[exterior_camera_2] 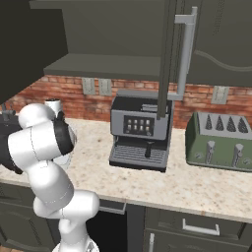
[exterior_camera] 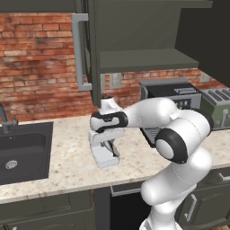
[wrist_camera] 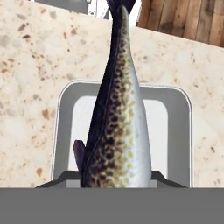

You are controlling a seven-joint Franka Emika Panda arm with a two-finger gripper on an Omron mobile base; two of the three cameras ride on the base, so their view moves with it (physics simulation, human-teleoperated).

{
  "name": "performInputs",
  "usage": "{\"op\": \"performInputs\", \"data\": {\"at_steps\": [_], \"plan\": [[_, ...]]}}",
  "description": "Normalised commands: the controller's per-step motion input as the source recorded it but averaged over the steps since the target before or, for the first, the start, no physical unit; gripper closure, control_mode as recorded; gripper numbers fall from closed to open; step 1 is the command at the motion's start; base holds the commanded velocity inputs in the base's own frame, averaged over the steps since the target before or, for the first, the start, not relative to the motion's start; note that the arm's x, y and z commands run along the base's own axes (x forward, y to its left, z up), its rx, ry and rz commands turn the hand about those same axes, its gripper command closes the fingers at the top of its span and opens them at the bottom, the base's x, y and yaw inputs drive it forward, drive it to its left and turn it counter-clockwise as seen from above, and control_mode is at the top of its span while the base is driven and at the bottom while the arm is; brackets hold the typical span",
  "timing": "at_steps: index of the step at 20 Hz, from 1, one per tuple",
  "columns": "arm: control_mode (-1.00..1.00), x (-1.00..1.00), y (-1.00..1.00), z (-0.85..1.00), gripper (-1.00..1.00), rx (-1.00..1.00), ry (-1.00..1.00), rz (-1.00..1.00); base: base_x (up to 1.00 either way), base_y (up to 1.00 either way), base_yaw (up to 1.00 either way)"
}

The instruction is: Retrieve the tupperware from the cabinet, then place the raw meat into the tupperware to avoid contamination.

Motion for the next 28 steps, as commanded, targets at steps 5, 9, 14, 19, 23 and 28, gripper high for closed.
{"op": "performInputs", "data": {"at_steps": [5,9,14,19,23,28], "plan": [[-1.0,0.0,0.05,-0.24,1.0,-0.03,0.0,-0.01,0.0,0.0,0.0],[-1.0,0.0,0.04,-0.17,1.0,0.0,0.0,-0.02,0.0,0.0,0.0],[-1.0,0.0,0.08,-0.13,1.0,0.0,0.0,-0.01,0.0,0.0,0.0],[-1.0,0.0,0.05,-0.01,-1.0,0.0,0.0,0.0,0.0,0.0,0.0],[-1.0,0.0,0.0,0.0,-1.0,0.0,0.0,0.0,0.0,0.0,0.0],[-1.0,0.0,0.01,0.04,-1.0,0.0,0.0,0.0,0.0,0.0,0.0]]}}
